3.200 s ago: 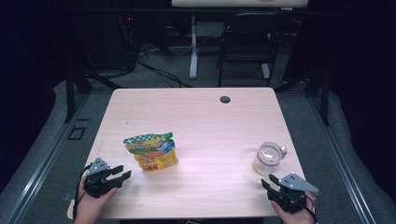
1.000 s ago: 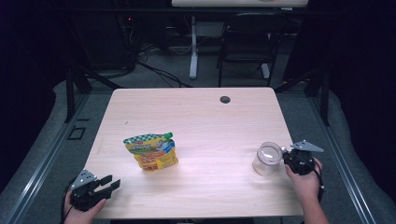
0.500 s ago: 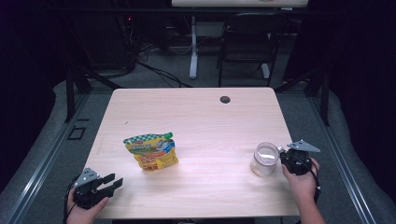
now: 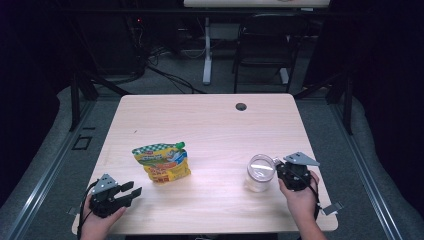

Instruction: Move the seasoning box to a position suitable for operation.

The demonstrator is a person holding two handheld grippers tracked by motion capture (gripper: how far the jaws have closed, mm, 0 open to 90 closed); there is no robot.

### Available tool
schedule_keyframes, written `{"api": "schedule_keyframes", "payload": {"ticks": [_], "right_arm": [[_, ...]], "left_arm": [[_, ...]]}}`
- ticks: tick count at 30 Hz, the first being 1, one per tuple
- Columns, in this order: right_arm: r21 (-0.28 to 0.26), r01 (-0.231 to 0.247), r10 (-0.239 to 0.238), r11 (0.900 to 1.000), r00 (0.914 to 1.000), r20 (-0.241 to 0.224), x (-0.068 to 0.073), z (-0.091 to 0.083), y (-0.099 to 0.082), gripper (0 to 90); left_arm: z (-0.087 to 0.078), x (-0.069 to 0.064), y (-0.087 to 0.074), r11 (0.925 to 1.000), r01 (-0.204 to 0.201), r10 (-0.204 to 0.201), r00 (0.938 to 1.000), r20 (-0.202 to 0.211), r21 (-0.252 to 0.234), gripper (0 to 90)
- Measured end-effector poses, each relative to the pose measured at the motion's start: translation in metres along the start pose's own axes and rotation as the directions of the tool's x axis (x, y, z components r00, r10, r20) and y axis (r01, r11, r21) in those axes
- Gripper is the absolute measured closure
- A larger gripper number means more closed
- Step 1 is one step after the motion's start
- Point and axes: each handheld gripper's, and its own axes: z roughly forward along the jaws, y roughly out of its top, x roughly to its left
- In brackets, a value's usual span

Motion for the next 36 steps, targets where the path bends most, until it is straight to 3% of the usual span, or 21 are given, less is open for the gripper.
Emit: {"api": "schedule_keyframes", "payload": {"ticks": [6,10,12,17,28,36], "right_arm": [[-0.002,0.024,-0.024,0.9997,0.9992,-0.033,0.028,0.008,0.002,86.2],[0.004,0.038,-0.038,0.9993,0.9978,-0.055,0.038,0.013,0.001,86.1],[0.015,0.067,-0.066,0.9976,0.996,-0.06,0.048,0.017,0.0,86.1],[0.014,0.07,-0.068,0.9975,0.9946,-0.078,0.06,0.024,-0.001,86.1],[0.033,0.094,-0.091,0.995,0.9923,-0.083,0.071,0.031,-0.004,86.0],[0.047,0.062,-0.057,0.997,0.9944,-0.089,0.07,0.031,-0.009,85.7]], "left_arm": [[0.001,-0.001,0.001,0.9999,-0.007,0.007,0.9999,0.007,-0.009,56.8],[0.0,-0.001,0.002,0.9999,-0.008,0.008,0.9999,0.009,-0.011,56.8],[-0.001,0.0,0.001,0.9999,-0.005,0.005,1.0,0.008,-0.014,56.8],[-0.002,0.001,-0.001,1.0,0.001,-0.001,1.0,0.004,-0.008,56.8],[-0.008,0.003,-0.006,0.9998,0.015,-0.015,0.9997,-0.018,-0.013,56.8],[-0.008,0.003,-0.006,0.9998,0.013,-0.013,0.9998,-0.014,-0.012,56.6]]}}
